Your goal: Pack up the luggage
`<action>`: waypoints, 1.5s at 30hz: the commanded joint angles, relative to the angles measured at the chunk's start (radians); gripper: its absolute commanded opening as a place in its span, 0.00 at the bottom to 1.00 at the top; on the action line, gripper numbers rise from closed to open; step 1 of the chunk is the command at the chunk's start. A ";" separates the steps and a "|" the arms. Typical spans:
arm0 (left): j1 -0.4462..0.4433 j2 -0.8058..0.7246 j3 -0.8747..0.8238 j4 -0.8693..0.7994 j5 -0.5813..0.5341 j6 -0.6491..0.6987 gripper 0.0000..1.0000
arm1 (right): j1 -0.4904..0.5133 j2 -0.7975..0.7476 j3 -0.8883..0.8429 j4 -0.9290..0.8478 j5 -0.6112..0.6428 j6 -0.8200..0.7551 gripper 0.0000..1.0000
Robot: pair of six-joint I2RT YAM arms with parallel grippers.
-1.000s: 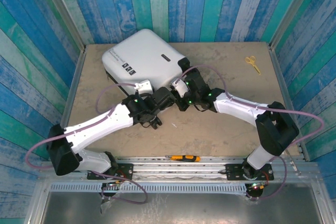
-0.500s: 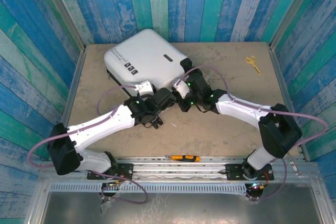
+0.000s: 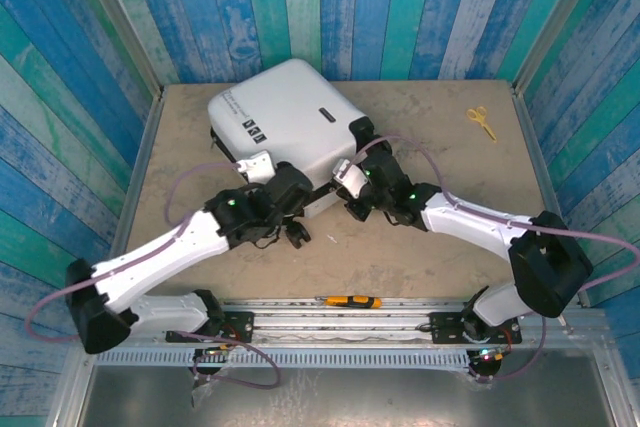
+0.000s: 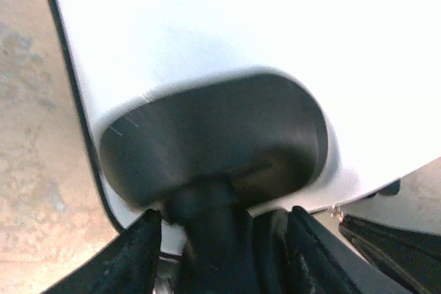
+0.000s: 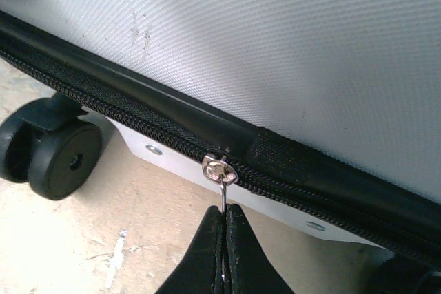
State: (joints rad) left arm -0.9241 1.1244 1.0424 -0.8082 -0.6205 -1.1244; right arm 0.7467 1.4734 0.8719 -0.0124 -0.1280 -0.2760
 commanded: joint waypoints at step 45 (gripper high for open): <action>-0.047 0.319 0.289 -0.379 0.075 -0.009 0.74 | 0.001 -0.075 -0.046 0.015 0.071 0.041 0.01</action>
State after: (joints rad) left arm -0.9771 1.4227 1.3285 -1.1225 -0.4995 -1.0981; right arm 0.7513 1.4380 0.8425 -0.0132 -0.0456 -0.2516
